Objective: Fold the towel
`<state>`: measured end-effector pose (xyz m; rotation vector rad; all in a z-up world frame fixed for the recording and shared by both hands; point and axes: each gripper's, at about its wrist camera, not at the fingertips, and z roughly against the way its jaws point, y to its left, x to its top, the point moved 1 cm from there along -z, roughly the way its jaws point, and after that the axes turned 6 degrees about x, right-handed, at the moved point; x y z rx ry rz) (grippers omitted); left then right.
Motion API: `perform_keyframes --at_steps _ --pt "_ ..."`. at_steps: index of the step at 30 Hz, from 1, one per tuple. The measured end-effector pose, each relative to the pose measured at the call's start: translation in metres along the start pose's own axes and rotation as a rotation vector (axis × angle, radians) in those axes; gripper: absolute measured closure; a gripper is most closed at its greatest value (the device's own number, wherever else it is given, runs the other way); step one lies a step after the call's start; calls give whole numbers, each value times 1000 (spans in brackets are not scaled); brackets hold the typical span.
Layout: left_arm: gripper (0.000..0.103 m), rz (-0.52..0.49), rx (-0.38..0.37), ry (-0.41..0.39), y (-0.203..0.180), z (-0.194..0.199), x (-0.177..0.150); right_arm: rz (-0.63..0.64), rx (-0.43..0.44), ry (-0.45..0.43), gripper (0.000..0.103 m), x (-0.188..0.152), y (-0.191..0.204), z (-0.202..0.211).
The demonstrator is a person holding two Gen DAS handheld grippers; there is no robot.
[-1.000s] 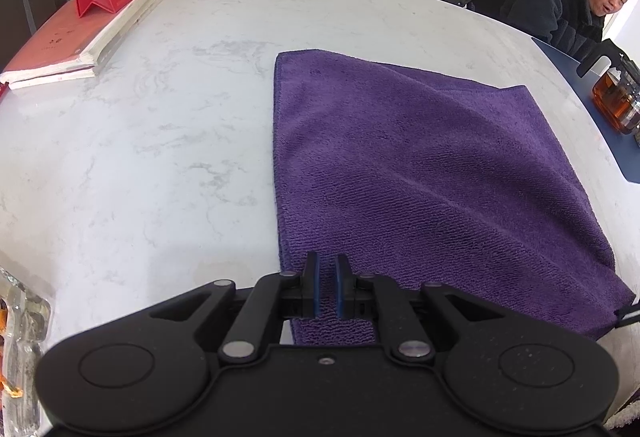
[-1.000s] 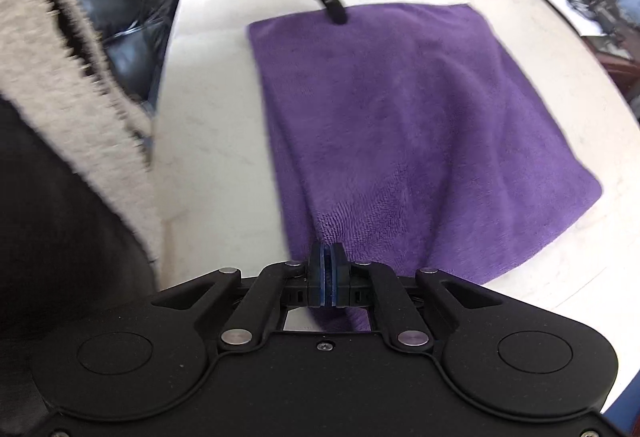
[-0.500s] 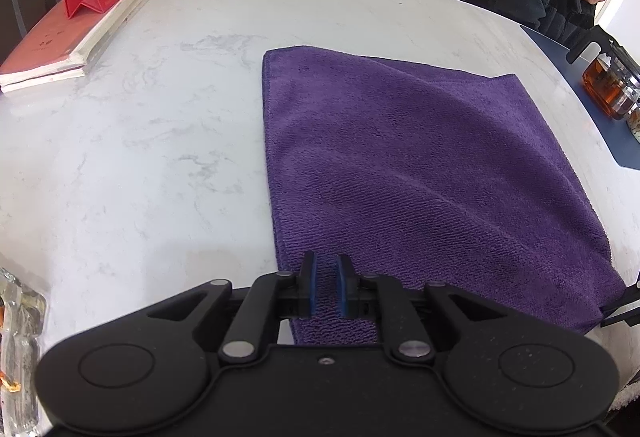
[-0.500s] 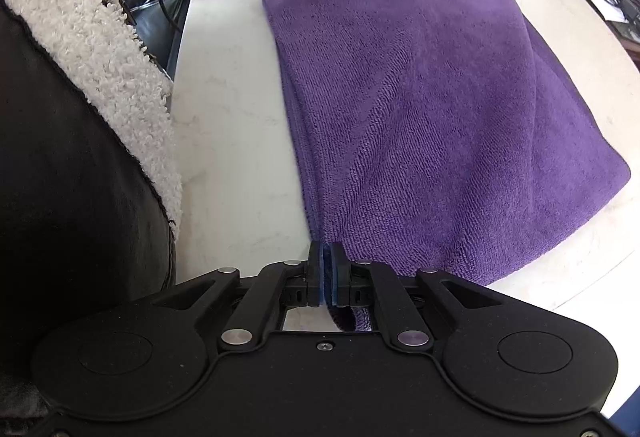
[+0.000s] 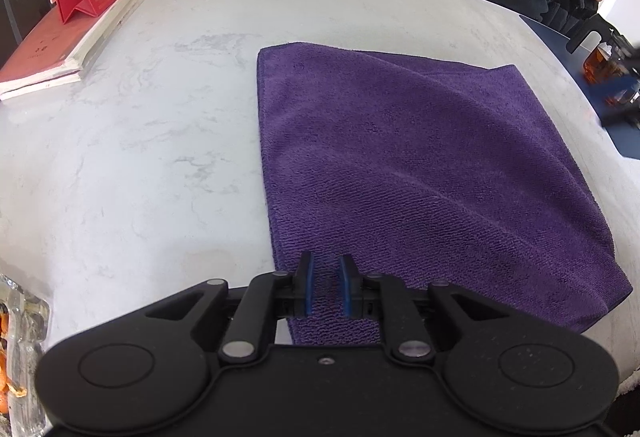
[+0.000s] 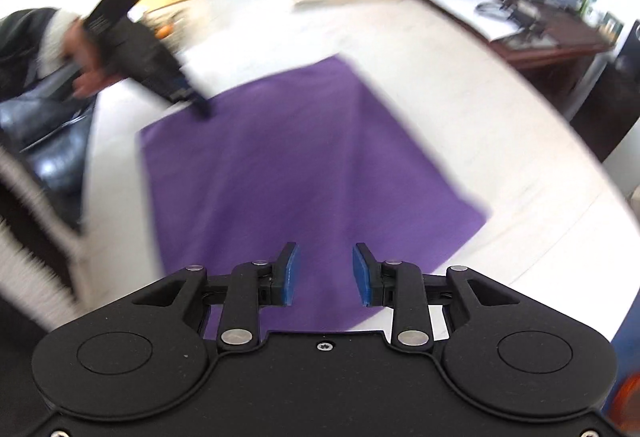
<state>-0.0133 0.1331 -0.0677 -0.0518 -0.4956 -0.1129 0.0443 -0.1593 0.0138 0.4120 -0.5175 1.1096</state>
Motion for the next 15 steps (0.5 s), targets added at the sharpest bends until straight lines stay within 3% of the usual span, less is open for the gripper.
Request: perform_keyframes --at_steps 8,15 --pt "91 -29 16 35 -2 -2 5 197 134 55 74 50 -82 -82" --pt "91 -58 22 84 -3 -6 13 298 226 110 74 50 -105 -118"
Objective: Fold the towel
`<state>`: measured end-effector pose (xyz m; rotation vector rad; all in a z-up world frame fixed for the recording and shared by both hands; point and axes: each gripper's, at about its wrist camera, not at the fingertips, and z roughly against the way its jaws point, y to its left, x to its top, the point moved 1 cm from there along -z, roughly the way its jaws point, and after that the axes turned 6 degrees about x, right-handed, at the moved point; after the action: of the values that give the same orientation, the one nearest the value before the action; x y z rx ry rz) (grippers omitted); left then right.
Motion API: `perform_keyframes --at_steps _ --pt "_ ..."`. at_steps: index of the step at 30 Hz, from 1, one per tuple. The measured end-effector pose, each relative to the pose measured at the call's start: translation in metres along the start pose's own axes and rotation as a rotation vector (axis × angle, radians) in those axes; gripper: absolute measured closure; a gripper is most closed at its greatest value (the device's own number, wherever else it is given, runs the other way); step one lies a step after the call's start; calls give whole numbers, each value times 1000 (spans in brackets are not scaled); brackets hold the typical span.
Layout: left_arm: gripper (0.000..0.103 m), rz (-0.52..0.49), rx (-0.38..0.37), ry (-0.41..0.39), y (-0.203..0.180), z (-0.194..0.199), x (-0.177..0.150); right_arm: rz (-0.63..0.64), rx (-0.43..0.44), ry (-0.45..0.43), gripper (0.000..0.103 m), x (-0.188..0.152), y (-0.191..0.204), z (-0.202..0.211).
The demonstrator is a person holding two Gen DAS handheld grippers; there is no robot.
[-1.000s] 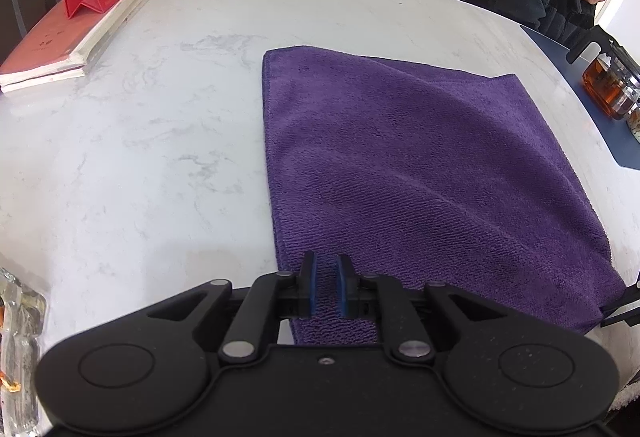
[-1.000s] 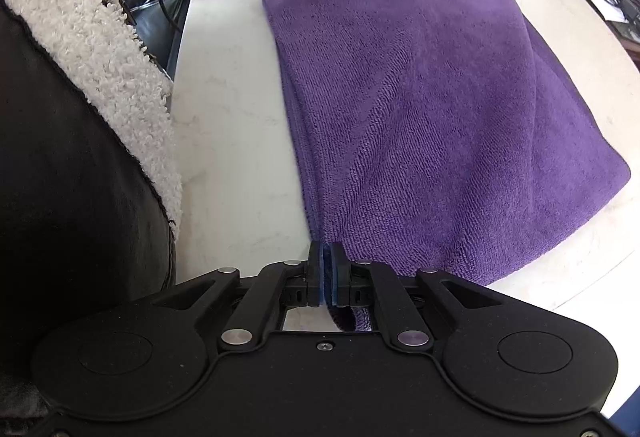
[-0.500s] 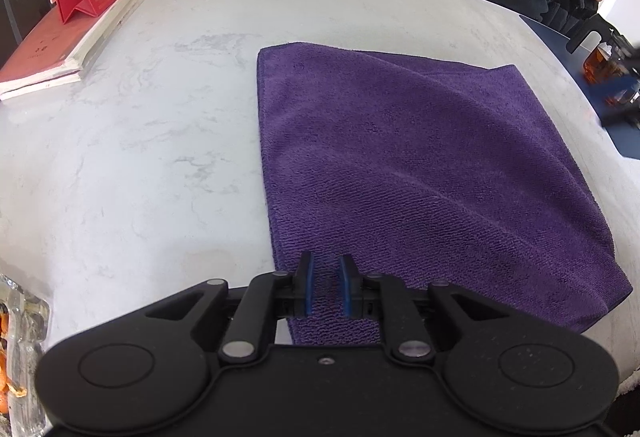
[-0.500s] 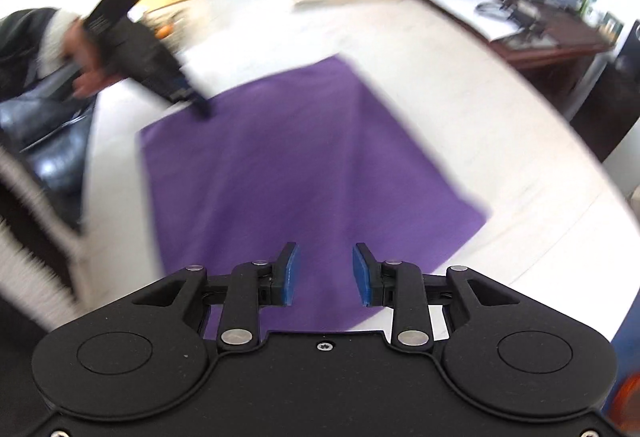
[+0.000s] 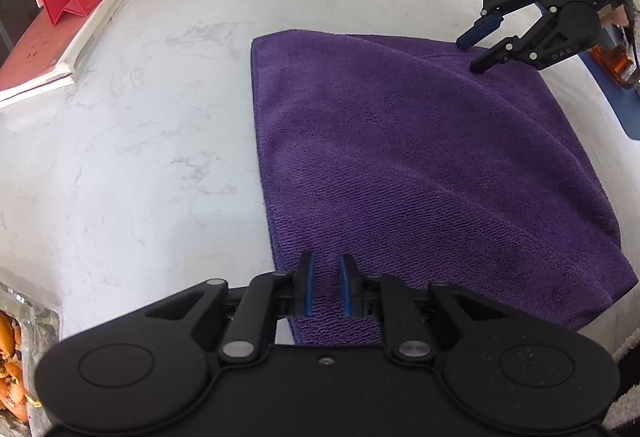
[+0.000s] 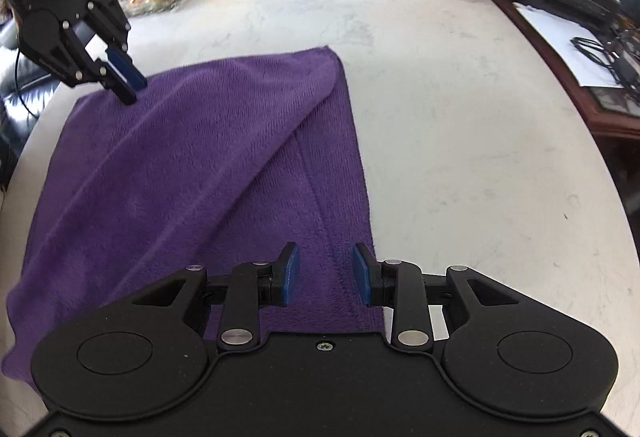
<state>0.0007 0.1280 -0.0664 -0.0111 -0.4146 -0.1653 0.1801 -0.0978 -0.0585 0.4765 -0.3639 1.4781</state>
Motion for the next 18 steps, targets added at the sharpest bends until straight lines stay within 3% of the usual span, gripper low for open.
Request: perform_keyframes --at_steps 7,10,11,18 --pt "91 -22 1 19 0 -1 2 20 50 3 74 -13 0 5" --pt "91 -27 2 24 0 -2 4 25 60 27 85 -11 1 4" --pt "91 -28 3 25 0 -2 4 29 59 36 98 -10 2 3" --pt "91 -38 2 32 1 -1 4 56 -18 42 100 -9 11 10"
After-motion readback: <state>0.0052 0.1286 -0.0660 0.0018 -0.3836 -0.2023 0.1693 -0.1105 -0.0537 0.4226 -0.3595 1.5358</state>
